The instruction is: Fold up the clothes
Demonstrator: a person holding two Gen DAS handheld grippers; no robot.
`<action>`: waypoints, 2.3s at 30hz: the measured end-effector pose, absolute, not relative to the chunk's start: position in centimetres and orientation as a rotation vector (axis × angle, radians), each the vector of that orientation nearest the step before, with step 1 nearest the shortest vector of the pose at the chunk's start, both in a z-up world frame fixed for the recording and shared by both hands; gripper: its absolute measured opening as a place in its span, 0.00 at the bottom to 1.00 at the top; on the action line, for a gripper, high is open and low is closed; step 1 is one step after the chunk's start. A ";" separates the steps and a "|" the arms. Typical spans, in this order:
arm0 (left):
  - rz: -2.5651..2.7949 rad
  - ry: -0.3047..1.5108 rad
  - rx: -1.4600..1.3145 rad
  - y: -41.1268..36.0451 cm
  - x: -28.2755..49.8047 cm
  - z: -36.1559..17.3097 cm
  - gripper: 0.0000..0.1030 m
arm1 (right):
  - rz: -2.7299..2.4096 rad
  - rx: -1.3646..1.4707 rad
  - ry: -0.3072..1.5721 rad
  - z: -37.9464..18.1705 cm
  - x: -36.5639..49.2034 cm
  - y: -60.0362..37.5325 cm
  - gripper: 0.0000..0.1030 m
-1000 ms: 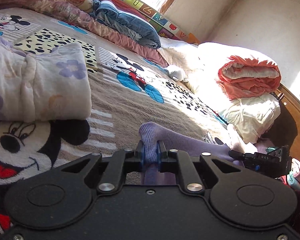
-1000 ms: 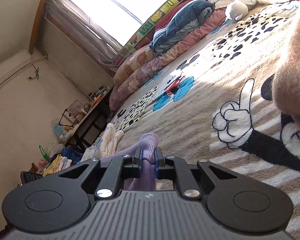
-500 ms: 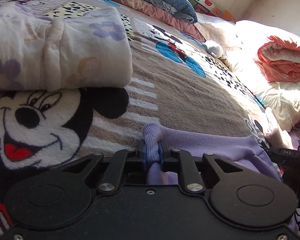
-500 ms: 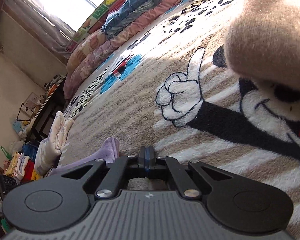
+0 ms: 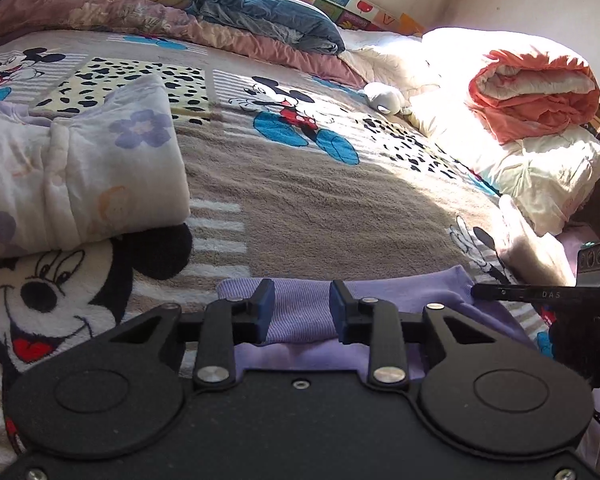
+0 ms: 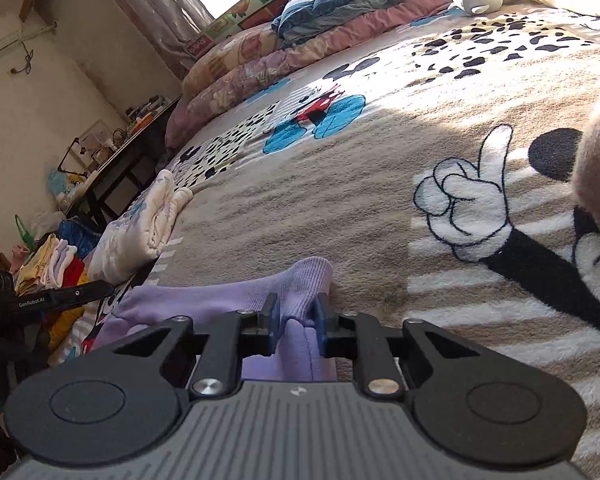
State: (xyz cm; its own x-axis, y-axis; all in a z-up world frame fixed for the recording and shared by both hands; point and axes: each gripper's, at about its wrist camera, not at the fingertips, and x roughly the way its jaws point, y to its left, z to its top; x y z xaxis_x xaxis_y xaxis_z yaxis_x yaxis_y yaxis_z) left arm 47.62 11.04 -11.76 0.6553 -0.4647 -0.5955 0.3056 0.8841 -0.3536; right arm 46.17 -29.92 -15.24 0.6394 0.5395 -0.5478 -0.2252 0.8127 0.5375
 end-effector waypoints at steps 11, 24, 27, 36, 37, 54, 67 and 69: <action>-0.418 0.751 -0.179 10.2 47.0 -12.5 0.25 | 0.388 0.408 0.752 -14.4 45.9 -30.6 0.05; -0.302 0.818 -0.138 10.8 47.1 -14.1 0.27 | 0.382 0.438 0.783 -15.6 46.3 -30.0 0.14; -0.282 0.832 -0.190 11.6 47.6 -14.8 0.25 | 0.335 0.576 0.780 -17.5 46.2 -32.0 0.09; -0.269 0.809 -0.164 10.9 47.4 -13.7 0.25 | 0.303 0.401 0.672 -13.1 45.6 -31.0 0.24; -0.273 0.815 -0.160 10.7 47.6 -13.8 0.25 | 0.334 0.372 0.658 -12.4 45.6 -30.6 0.24; -0.371 0.750 -0.168 7.3 39.8 -8.4 0.27 | 0.483 0.228 0.752 -10.5 41.3 -29.3 0.23; -0.459 0.784 -0.501 4.5 18.7 -13.5 0.39 | 0.431 0.523 0.796 -15.4 29.8 -32.6 0.18; -0.457 0.747 -0.538 5.3 17.2 -13.6 0.39 | 0.402 0.602 0.761 -15.3 29.0 -33.5 0.20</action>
State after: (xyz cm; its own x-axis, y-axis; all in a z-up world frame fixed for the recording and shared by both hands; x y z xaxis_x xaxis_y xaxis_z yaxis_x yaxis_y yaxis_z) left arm 17.19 5.27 -13.58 0.6490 -0.5648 -0.5098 0.1969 0.7719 -0.6045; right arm 28.96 -33.45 -15.32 0.6626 0.5407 -0.5183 -0.1234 0.7614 0.6365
